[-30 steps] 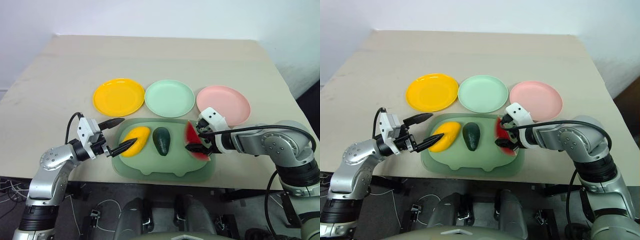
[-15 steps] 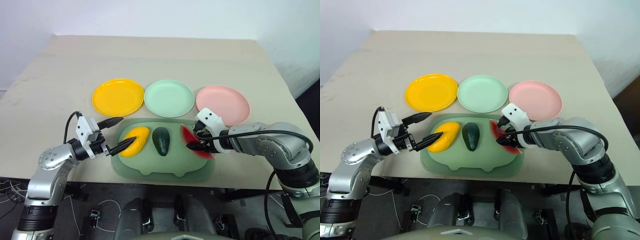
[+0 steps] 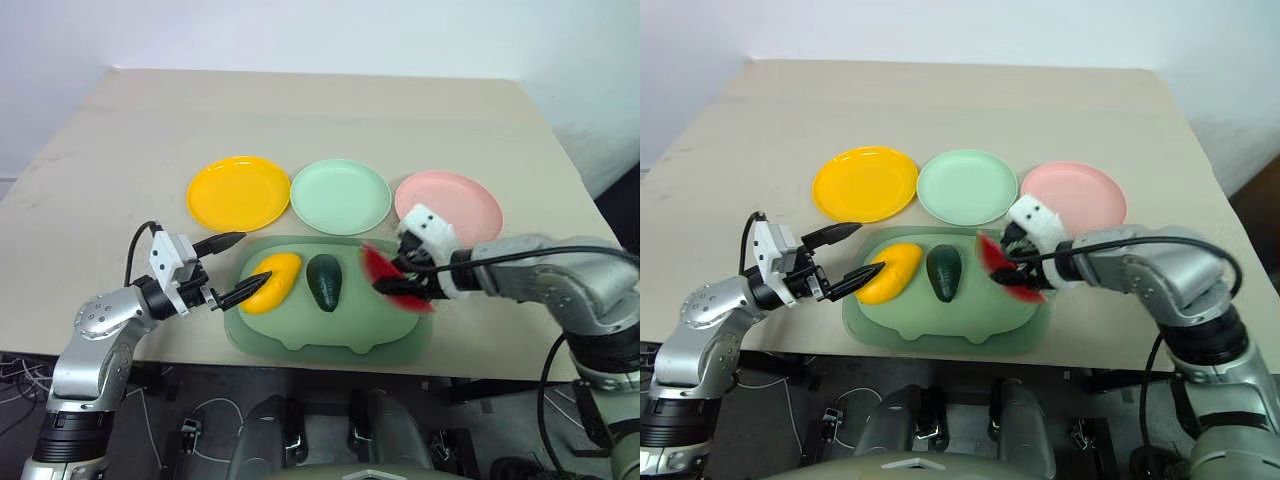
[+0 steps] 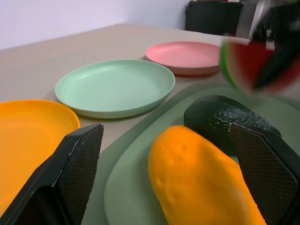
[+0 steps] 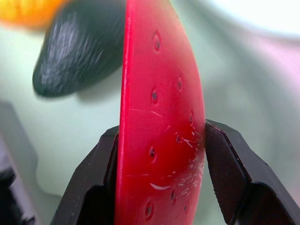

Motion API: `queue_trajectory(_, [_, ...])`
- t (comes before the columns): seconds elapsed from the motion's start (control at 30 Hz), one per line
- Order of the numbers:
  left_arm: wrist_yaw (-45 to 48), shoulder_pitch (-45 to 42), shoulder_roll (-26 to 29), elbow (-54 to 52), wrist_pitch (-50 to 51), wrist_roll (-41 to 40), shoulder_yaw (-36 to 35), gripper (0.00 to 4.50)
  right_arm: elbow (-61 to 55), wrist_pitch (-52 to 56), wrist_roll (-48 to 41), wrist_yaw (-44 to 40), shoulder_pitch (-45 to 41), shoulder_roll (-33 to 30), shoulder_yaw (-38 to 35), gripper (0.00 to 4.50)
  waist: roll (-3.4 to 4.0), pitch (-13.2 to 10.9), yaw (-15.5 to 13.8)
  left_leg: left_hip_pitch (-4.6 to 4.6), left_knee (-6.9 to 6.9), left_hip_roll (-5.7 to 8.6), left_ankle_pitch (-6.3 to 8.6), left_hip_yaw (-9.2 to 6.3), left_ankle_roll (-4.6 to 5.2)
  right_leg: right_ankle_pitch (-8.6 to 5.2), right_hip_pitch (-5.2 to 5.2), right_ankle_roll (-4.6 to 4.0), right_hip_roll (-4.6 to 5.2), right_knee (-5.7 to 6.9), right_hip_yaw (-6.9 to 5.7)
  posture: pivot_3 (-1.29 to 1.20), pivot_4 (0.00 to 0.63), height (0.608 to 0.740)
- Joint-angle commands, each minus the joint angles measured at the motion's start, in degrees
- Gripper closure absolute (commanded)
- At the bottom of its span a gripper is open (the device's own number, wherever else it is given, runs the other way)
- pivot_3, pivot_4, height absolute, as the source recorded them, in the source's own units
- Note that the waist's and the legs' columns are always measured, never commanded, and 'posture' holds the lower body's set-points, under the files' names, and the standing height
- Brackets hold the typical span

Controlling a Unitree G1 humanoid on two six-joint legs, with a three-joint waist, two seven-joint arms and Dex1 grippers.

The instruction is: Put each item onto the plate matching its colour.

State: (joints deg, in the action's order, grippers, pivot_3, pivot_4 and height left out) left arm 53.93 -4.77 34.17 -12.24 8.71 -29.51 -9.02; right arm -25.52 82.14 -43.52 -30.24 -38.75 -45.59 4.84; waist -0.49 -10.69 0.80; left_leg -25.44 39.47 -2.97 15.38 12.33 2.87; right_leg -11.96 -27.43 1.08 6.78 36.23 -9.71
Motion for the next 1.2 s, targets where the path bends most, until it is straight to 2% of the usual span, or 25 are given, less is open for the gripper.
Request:
queue_trajectory(0.03, [-0.1,0.2,0.6,-2.0,0.0,-1.2,-1.8,0.00,3.5,-1.8,1.3,-0.8,-3.0,-1.3,-4.4,2.29,0.00,0.0,0.0,0.01,0.00,-0.01,0.00,0.00,0.00,-0.01,0.00,-0.02,-0.01,0.00,0.00,0.00,0.150,0.696])
queue_trajectory(0.17, [-0.2,0.0,0.5,-2.1,0.2,-1.2,-1.9,0.00,16.5,-6.8,7.9,0.5,-8.1,-1.5,-3.7,2.29,0.00,0.0,0.2,0.00,0.00,0.00,0.00,0.03,0.00,-0.02,-0.01,-0.05,0.00,0.00,0.00,0.00,0.150,0.696])
queue_trajectory(0.47, [-1.2,-0.1,0.6,-3.4,1.3,-1.2,-2.0,0.00,46.3,-24.8,24.8,-3.3,-16.6,1.7,6.9,2.29,0.02,0.0,0.4,-0.06,-0.04,-0.01,-0.02,0.12,-0.03,0.03,-0.12,0.04,-0.01,0.04,0.01,0.00,0.150,0.696])
queue_trajectory(0.7, [-2.2,1.2,0.8,-5.4,2.2,-1.4,-2.8,0.00,62.5,-33.2,31.4,-6.2,-21.0,5.8,7.3,2.29,0.07,0.0,0.5,-0.03,-0.04,-0.01,-0.10,0.14,-0.14,0.05,-0.16,0.08,-0.02,0.21,0.02,0.00,0.150,0.696])
queue_trajectory(0.93, [-2.2,1.9,1.0,-5.5,2.2,-1.6,-3.4,0.00,63.1,-34.3,34.2,-9.1,-21.6,5.4,6.0,0.02,0.09,0.0,0.4,-0.01,-0.03,-0.02,-0.12,0.13,-0.17,0.04,-0.18,0.09,0.00,0.29,0.02,0.00,0.150,0.696])
queue_trajectory(1.07, [-1.7,2.0,1.0,-5.0,1.8,-1.5,-3.3,0.00,59.2,-33.2,35.0,-9.5,-21.0,3.9,4.7,0.02,0.10,-0.1,0.4,0.00,-0.03,-0.02,-0.12,0.14,-0.17,0.04,-0.20,0.09,0.01,0.32,0.03,0.00,0.150,0.696])
queue_trajectory(1.2, [-0.5,1.4,1.1,-3.3,1.0,-1.4,-3.2,0.00,50.1,-29.8,34.4,-10.7,-18.6,0.8,2.9,0.02,0.10,-0.1,0.3,-0.01,-0.03,-0.02,-0.12,0.13,-0.17,0.04,-0.23,0.10,0.02,0.34,0.03,0.00,0.150,0.696])
